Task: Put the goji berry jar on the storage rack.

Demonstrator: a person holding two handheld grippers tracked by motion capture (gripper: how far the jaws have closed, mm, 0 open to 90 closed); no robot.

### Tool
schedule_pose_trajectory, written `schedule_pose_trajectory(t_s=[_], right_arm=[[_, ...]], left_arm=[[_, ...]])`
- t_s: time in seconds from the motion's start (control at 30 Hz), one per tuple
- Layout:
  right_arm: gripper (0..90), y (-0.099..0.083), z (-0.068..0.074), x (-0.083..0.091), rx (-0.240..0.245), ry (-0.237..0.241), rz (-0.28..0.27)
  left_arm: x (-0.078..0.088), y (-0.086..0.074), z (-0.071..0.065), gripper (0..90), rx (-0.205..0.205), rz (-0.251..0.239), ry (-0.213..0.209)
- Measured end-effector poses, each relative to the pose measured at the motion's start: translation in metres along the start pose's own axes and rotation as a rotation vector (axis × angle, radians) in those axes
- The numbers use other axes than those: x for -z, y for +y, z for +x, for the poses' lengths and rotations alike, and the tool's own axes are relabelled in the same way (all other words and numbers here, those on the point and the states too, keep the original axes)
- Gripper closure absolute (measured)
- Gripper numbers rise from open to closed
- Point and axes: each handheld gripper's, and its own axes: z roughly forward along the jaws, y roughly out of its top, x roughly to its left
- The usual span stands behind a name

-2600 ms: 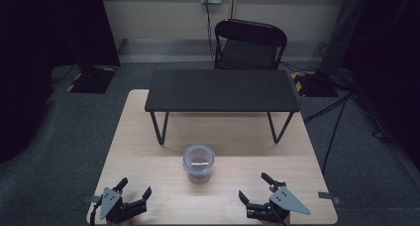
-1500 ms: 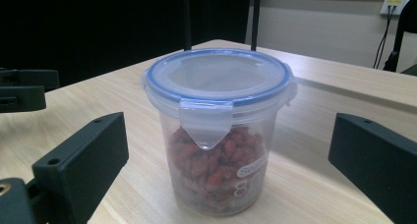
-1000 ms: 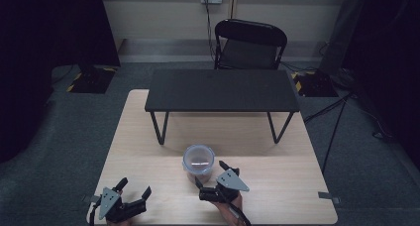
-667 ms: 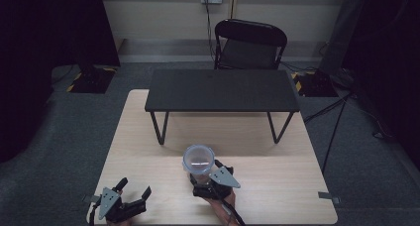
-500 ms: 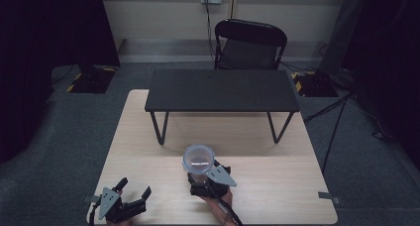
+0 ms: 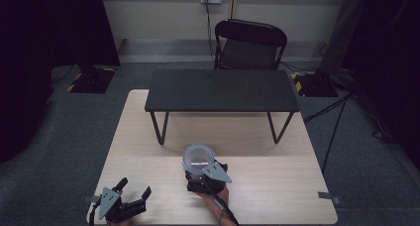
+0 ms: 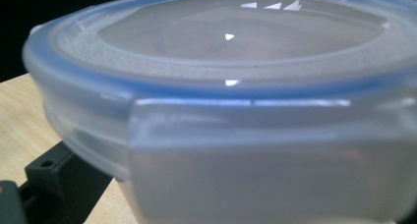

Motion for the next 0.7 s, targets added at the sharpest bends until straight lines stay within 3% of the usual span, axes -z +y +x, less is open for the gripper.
schedule_pose_trajectory(t_s=[0.23, 0.53, 0.7], right_arm=[[0.0, 0.002, 0.003, -0.006, 0.007, -0.014, 0.011], [0.0, 0.008, -0.001, -0.012, -0.008, 0.002, 0.042], [0.0, 0.01, 0.001, -0.015, 0.008, -0.002, 0.053]], left_arm=[[0.0, 0.0, 0.0, 0.2, 0.0, 0.0, 0.0], [0.0, 0.0, 0.0, 0.2, 0.0, 0.0, -0.001], [0.0, 0.0, 0.0, 0.2, 0.001, 0.0, -0.001]])
